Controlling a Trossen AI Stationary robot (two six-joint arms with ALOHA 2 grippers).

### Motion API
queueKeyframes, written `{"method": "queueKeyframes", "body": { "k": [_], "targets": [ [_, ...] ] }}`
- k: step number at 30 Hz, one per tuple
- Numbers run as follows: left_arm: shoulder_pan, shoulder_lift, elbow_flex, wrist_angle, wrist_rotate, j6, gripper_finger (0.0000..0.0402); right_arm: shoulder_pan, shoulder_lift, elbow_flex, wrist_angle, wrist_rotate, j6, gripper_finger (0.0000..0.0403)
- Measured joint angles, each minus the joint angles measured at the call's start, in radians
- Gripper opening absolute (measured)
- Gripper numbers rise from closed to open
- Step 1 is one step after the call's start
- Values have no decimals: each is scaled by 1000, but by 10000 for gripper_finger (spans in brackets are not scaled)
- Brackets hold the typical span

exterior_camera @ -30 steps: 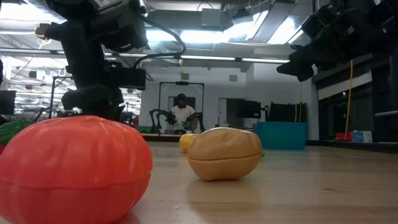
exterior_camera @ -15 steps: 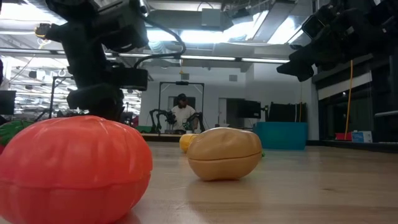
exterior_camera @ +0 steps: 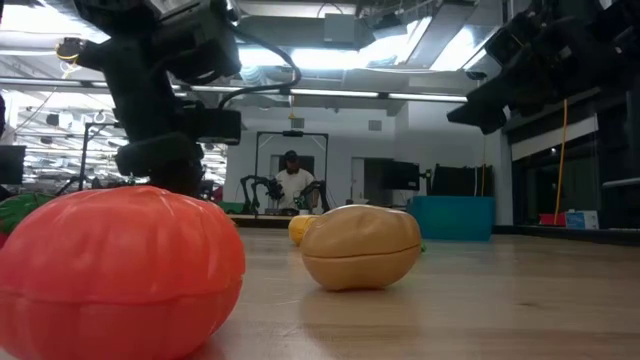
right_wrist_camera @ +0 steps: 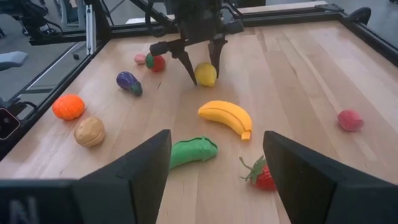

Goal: Pick and placing Produce into tupperware
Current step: Put the yellow lemon into the blue bin

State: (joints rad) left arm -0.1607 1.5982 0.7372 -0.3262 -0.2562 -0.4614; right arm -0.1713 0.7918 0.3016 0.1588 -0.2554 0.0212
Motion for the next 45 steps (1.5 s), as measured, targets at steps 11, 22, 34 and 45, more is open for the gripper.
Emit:
{"method": "queueKeyframes", "body": {
  "k": [11,22,34,45],
  "targets": [
    [12,-33,0,147,-15,75,189,0,0,0,-4,0,-3,257],
    [58,-151,1,398,-37,282,189,0,0,0,10,0,-3,257],
    [152,-159,1,757,102,505,189,0,0,0,47,0,-36,257],
    [229,-159,2,799,322,491,189,2,0,0,98,-1,-222,257]
  ]
}}
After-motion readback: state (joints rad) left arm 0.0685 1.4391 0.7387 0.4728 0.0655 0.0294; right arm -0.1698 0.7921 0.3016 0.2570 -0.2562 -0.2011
